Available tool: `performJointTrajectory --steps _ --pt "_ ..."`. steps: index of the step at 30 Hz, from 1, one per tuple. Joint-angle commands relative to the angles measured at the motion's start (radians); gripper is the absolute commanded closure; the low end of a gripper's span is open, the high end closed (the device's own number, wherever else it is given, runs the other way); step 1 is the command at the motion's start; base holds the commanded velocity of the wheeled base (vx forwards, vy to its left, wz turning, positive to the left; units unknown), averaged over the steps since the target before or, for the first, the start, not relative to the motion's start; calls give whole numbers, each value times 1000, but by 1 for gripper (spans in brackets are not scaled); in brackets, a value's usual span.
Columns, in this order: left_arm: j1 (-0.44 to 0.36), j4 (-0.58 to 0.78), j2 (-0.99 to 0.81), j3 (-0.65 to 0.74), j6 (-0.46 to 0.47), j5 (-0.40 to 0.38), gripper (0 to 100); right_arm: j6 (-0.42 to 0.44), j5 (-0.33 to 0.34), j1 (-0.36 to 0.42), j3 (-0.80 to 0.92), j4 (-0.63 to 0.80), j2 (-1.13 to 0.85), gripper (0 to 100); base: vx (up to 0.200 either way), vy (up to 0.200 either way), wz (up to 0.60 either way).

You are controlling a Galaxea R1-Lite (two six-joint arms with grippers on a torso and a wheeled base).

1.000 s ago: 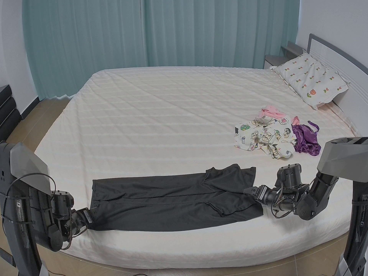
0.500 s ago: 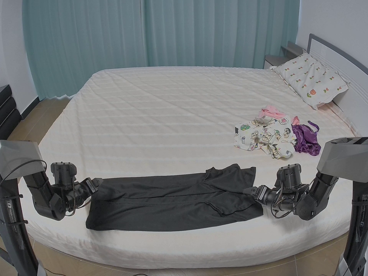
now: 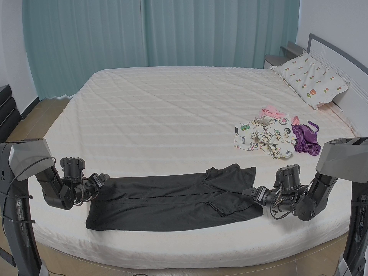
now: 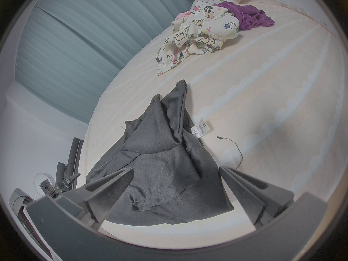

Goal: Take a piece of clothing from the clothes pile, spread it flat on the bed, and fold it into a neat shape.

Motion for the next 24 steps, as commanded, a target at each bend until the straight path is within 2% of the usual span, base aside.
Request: performJointTrajectory --steps 1,9,10,14,24 --pt "1 -3 15 34 14 0 0 -1 0 1 -1 0 10 0 0 0 0" --pt "1 -8 14 95 76 0 0 -1 0 1 -1 0 10 0 0 0 0" --pt "1 -8 14 101 85 0 100 -1 0 1 -2 0 10 0 0 0 0" --pt "-1 -10 18 98 114 3 100 0 0 1 -4 0 10 0 0 0 0" --pt "11 -8 8 107 108 35 100 2 0 -4 -8 -5 -7 0 0 0 0"
